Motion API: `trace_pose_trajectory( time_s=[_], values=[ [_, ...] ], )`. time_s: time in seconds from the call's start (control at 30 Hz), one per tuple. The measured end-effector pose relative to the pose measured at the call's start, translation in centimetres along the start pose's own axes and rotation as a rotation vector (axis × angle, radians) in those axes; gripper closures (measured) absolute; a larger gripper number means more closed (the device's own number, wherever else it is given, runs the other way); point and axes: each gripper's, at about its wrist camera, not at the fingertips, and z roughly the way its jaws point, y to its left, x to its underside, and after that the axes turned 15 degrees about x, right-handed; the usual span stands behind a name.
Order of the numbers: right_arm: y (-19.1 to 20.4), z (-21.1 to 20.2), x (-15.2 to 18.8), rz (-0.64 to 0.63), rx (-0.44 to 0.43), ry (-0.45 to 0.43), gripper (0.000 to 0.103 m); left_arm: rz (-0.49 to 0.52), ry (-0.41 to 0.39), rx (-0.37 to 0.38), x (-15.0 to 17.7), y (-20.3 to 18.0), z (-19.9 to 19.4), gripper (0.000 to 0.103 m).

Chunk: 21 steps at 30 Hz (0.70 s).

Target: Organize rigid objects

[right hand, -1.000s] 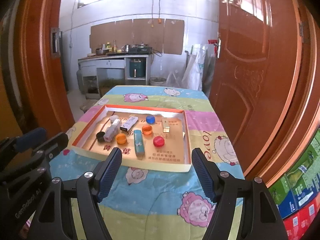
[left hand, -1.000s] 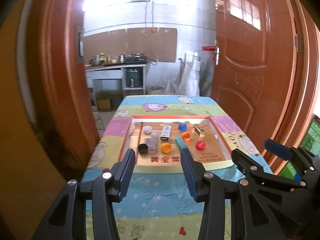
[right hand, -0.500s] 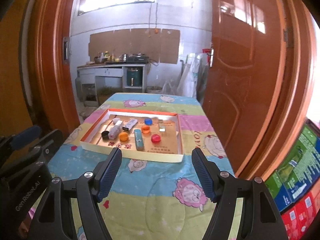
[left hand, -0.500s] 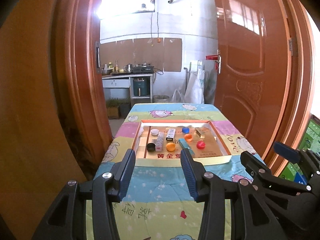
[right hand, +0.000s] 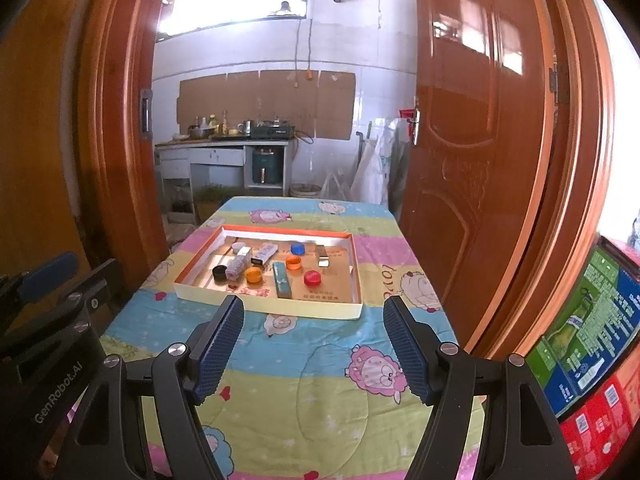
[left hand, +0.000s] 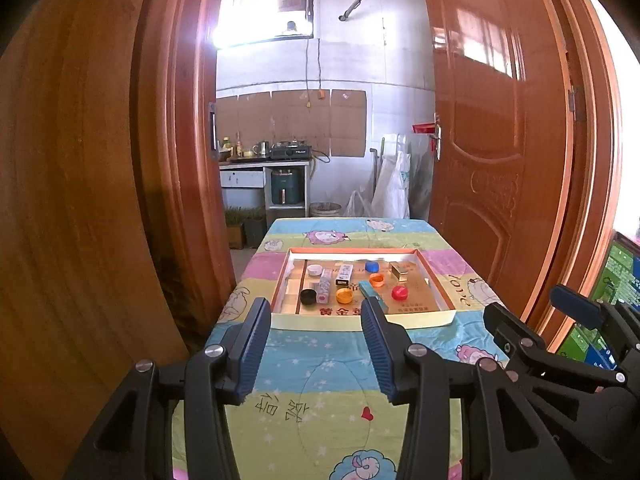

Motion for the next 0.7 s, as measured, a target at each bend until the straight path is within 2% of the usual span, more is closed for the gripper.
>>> trace_pose_trajectory(
  time_s=[0.7],
  values=[
    [-0.17,-0.16,0.09,0.005,-0.003,-0.001,0.029,0.010,0.002,-0.003,0.17,-0.25,-0.36,0.056]
  ],
)
